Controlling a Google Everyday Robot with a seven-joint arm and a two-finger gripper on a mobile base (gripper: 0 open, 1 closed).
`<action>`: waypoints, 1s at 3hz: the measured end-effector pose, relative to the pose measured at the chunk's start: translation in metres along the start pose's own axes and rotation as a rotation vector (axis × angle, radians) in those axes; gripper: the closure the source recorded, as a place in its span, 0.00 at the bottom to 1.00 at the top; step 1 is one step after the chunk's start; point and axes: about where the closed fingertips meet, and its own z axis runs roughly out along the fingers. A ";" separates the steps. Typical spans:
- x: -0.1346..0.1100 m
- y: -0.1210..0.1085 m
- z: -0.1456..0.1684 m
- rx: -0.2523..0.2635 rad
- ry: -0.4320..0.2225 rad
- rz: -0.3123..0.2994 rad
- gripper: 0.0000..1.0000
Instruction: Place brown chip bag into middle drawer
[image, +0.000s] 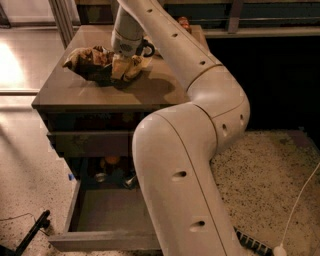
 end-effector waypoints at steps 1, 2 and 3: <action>-0.003 0.002 -0.016 0.030 -0.010 0.004 1.00; -0.004 0.014 -0.042 0.076 -0.021 0.000 1.00; -0.003 0.033 -0.072 0.138 -0.033 0.003 1.00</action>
Offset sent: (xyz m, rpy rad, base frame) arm -0.0771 -0.0288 0.0544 0.0443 -0.1289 -0.0397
